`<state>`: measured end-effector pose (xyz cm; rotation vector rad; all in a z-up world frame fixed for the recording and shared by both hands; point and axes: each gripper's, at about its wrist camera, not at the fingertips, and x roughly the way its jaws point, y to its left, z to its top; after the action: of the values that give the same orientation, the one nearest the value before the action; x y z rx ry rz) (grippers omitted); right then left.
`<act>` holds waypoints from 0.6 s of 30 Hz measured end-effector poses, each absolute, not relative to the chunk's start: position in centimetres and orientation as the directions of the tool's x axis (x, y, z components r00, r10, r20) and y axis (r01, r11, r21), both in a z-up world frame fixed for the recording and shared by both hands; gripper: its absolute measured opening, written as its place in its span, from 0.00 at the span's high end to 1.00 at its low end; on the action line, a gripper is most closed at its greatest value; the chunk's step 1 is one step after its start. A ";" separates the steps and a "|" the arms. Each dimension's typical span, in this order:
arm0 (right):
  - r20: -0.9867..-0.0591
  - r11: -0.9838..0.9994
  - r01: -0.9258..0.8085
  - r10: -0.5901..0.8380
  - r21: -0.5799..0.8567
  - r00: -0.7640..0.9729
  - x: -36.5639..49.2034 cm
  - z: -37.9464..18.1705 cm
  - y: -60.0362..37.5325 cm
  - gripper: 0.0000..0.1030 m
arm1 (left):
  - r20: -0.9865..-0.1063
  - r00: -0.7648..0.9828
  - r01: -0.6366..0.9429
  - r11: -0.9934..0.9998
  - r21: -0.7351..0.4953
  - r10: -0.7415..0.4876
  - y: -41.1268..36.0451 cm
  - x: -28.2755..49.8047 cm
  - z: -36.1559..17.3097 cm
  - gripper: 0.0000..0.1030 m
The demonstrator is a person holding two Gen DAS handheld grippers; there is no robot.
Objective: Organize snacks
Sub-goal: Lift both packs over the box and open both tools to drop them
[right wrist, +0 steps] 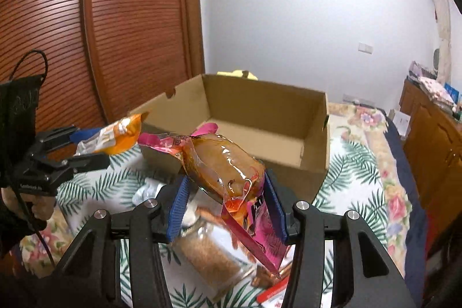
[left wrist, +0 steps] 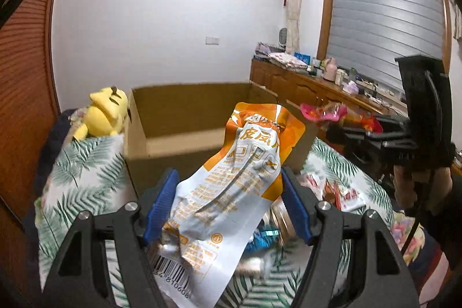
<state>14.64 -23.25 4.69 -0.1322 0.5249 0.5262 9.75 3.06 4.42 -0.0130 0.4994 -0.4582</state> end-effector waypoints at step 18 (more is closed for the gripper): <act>-0.527 0.902 -0.432 0.356 -0.022 0.771 20.2 5.7 -22.5 0.51 | -0.487 0.795 0.366 0.926 -0.090 -0.362 1.3 15.6 6.1 0.31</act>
<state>20.16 -22.46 5.74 -0.1454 0.5412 0.4289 15.59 1.34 6.09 0.0090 0.5213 -0.3911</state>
